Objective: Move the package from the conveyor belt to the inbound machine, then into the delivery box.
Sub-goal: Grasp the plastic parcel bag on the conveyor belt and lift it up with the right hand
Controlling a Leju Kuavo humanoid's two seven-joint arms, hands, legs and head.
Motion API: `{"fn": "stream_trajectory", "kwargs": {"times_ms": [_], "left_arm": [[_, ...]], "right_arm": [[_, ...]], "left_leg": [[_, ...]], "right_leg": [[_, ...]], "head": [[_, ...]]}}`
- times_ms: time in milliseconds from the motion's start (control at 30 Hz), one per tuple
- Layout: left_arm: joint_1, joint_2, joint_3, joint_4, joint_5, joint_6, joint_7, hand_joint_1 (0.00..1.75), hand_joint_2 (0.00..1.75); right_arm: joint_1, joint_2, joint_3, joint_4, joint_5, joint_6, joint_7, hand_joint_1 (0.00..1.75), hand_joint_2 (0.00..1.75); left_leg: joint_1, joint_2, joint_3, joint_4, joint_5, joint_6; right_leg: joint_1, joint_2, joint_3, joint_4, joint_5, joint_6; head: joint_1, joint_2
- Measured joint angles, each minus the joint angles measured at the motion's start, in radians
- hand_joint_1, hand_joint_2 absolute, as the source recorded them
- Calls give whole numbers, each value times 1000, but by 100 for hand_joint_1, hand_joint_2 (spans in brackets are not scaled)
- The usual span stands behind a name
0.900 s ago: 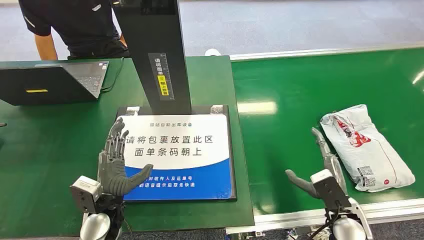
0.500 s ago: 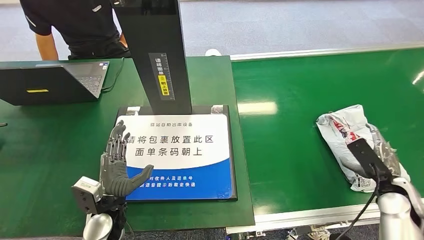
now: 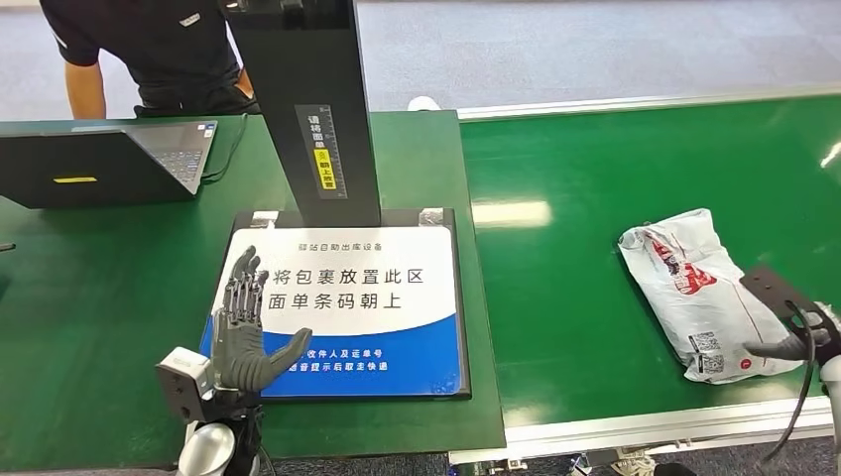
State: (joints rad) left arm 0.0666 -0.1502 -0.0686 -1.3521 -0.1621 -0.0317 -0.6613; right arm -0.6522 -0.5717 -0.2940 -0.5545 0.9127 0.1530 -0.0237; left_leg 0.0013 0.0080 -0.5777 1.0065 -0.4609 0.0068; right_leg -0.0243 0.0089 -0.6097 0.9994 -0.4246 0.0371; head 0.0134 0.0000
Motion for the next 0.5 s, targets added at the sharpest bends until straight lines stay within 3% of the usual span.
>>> {"fn": "stream_trajectory", "kwargs": {"times_ms": [133, 233, 333, 500], "left_arm": [[-13, 1, -3, 23, 6, 2, -2, 0, 175], [-16, 1, -5, 30, 8, 4, -4, 0, 175], [-16, 1, -5, 34, 8, 5, -4, 0, 175], [-15, 1, -5, 37, 8, 5, -4, 0, 175]], "right_arm": [[-3, -12, 14, 84, -6, 51, -28, 0, 175], [3, -15, 28, 120, -18, 94, -102, 0, 175], [11, -15, 40, 139, -24, 97, -151, 0, 175], [13, -11, 56, 155, -25, 68, -164, 0, 175]], "left_leg": [[0, 0, 0, 0, 0, 0], [0, 0, 0, 0, 0, 0], [0, 0, 0, 0, 0, 0], [0, 0, 0, 0, 0, 0]], "right_leg": [[0, 0, 0, 0, 0, 0], [0, 0, 0, 0, 0, 0], [0, 0, 0, 0, 0, 0], [0, 0, 0, 0, 0, 0]], "head": [[0, 0], [0, 0], [0, 0], [0, 0]]}}
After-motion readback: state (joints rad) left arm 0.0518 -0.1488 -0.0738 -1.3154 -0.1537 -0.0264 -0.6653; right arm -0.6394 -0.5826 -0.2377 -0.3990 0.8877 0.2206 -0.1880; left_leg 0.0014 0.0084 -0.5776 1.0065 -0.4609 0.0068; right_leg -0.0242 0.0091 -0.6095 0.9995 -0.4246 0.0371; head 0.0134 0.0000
